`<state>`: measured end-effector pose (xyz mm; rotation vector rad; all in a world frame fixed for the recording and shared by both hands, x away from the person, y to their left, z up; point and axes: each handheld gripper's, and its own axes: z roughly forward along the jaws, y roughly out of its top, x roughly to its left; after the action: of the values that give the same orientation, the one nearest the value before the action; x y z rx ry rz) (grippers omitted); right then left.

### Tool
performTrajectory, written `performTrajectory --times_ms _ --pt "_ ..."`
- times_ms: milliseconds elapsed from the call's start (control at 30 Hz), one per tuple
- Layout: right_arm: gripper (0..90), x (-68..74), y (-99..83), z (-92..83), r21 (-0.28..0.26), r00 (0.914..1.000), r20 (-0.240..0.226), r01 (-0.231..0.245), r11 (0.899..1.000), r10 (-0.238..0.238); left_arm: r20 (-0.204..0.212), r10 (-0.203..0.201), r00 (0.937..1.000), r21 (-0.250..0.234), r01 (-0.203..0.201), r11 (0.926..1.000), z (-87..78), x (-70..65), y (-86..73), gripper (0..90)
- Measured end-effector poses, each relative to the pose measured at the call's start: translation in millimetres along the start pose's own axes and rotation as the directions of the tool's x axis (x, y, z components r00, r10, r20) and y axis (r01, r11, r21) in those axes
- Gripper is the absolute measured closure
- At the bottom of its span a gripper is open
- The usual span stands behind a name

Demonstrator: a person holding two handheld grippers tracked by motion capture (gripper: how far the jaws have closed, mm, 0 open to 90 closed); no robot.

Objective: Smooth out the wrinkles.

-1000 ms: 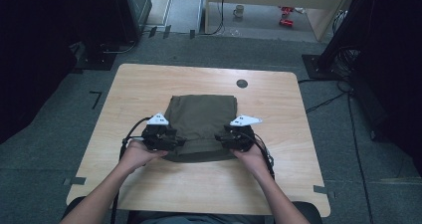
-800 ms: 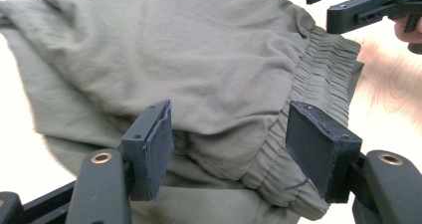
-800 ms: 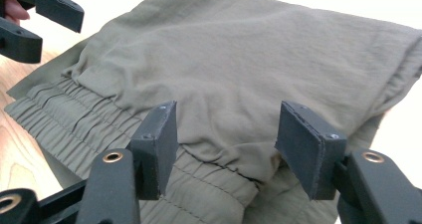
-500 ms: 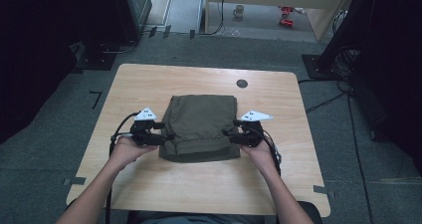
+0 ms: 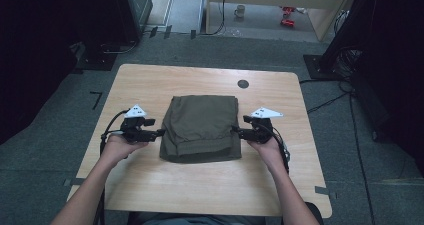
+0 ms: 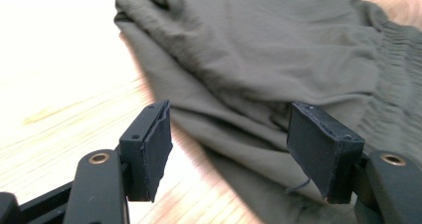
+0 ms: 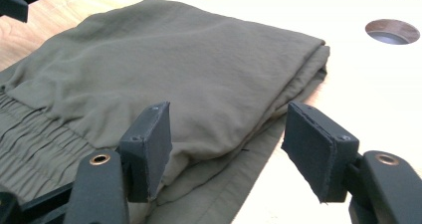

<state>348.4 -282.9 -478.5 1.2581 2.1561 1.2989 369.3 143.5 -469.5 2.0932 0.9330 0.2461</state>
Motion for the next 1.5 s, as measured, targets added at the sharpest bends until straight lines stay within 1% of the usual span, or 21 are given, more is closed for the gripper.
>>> performTrajectory --times_ms 67,200,267,333,600,700,767,833,967,1100,1300,1367,1467,1500 --pt "36.2 -3.8 -0.3 -0.1 0.002 1.0 0.0 -0.006 1.0 0.006 -0.018 0.002 0.9998 0.005 -0.002 1.0 -0.3 4.5 -1.5 34.2" --pt "36.2 -12.5 -2.1 -1.9 0.005 0.9997 0.012 -0.02 1.0 0.02 -0.034 -0.021 0.9992 0.004 0.021 0.9998 -1.1 16.0 -4.9 34.3" --pt "36.2 -16.9 -3.0 -2.8 0.006 0.9995 0.02 -0.025 1.0 0.025 -0.041 -0.025 0.9988 0.006 0.025 0.9997 -1.2 20.4 -7.1 34.3" --pt "36.1 -23.0 -4.7 -4.4 0.01 0.9989 0.039 -0.026 1.0 0.026 -0.048 -0.026 0.9985 0.009 0.027 0.9996 -1.2 24.4 -9.3 34.3" --pt "36.0 -41.3 -11.3 -8.7 0.015 0.9956 0.08 -0.051 0.999 0.049 -0.073 -0.022 0.9971 0.014 0.023 0.9996 -0.3 36.5 -17.6 34.9" --pt "35.7 -46.0 -13.2 -10.2 0.015 0.9945 0.097 -0.041 0.999 0.04 -0.088 -0.011 0.9961 0.017 0.012 0.9998 0.2 41.1 -21.2 35.3" --pt "35.4 -48.8 -14.8 -10.3 0.022 0.9939 0.106 -0.032 0.999 0.029 -0.096 -0.013 0.9953 0.025 0.015 0.9996 0.7 44.7 -23.9 35.4" --pt "35.0 -53.1 -17.1 -10.1 0.028 0.9928 0.117 -0.03 0.999 0.026 -0.104 -0.007 0.9946 0.027 0.01 0.9996 1.1 47.5 -26.6 35.6" --pt "33.9 -61.0 -20.7 -9.6 0.036 0.9905 0.134 -0.034 0.999 0.029 -0.117 0.008 0.9931 0.037 -0.004 0.9993 2.2 51.1 -30.5 35.5" --pt "33.7 -68.6 -25.0 -8.3 0.053 0.9879 0.15 -0.045 0.998 0.037 -0.125 0.01 0.9921 0.051 -0.004 0.9987 3.6 54.2 -33.9 35.5" --pt "33.5 -80.8 -32.5 -7.4 0.084 0.9805 0.193 -0.057 0.995 0.04 -0.148 0.012 0.9889 0.064 -0.003 0.998 4.1 59.3 -38.0 35.5" --pt "33.3 -83.7 -34.6 -7.1 0.092 0.9779 0.204 -0.067 0.994 0.047 -0.153 0.016 0.9881 0.057 -0.008 0.9983 4.2 60.7 -39.3 35.2" --pt "33.1 -87.9 -38.4 -5.5 0.11 0.9741 0.222 -0.069 0.992 0.043 -0.158 0.023 0.9872 0.049 -0.015 0.9987 4.1 62.2 -40.7 35.0" --pt "33.0 -88.2 -39.1 -4.9 0.113 0.974 0.222 -0.068 0.991 0.042 -0.163 0.028 0.9863 0.047 -0.02 0.9987 4.1 62.5 -41.3 34.5"
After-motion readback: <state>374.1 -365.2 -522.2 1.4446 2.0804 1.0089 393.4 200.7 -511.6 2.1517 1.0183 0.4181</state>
